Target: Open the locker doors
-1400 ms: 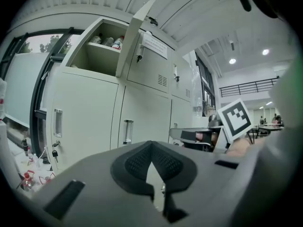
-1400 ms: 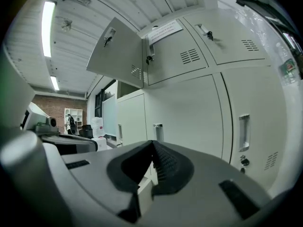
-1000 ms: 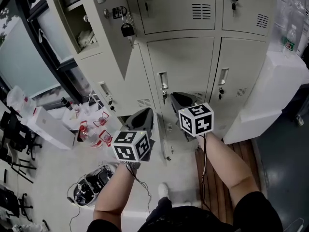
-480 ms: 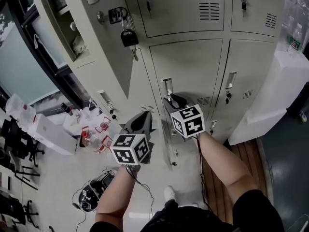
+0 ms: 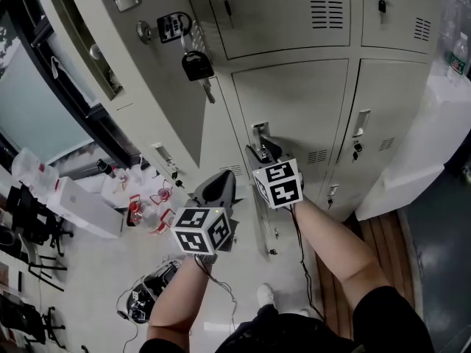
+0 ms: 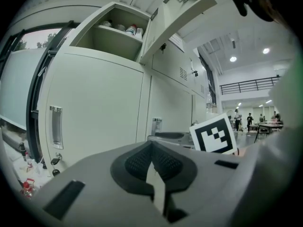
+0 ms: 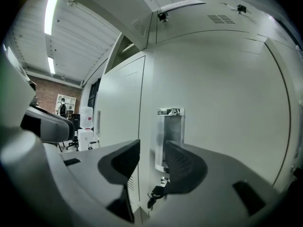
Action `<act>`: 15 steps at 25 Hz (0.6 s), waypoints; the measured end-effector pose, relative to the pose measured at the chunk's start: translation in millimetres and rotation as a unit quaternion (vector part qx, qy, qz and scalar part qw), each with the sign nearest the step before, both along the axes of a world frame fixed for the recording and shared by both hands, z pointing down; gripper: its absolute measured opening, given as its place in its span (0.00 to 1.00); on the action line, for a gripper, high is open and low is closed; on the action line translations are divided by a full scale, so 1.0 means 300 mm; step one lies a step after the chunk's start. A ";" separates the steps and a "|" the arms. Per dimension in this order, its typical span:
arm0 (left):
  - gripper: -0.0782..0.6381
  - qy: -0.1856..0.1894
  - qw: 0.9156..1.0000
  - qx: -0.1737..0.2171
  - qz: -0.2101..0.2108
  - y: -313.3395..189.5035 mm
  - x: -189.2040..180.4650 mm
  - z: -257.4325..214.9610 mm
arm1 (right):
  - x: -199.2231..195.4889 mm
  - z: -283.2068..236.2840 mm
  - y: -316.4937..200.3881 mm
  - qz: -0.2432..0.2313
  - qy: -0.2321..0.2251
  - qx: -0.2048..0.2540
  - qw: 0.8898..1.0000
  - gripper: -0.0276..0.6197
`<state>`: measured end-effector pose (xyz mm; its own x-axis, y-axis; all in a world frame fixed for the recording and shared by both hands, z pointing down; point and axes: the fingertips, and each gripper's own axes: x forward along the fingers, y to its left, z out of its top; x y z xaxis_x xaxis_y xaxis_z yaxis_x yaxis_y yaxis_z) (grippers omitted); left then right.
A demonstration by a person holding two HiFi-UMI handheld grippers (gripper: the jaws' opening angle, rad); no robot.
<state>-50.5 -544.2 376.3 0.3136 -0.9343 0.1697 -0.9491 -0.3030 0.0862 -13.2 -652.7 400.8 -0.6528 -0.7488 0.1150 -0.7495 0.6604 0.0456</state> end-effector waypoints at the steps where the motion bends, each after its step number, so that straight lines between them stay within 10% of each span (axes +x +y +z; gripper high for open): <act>1: 0.11 0.000 1.000 0.000 0.000 0.000 -0.006 0.000 | -0.001 0.000 -0.006 0.007 0.001 0.002 1.000 0.30; 15: 0.11 0.006 1.000 -0.002 -0.009 0.014 -0.057 0.000 | -0.023 0.009 -0.042 0.050 0.018 -0.003 0.999 0.22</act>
<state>-67.7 -540.1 376.3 0.2989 -0.9391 0.1698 -0.9533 -0.2857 0.0979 -20.2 -665.2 403.6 -0.5708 -0.8088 0.1417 -0.8092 0.5834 0.0699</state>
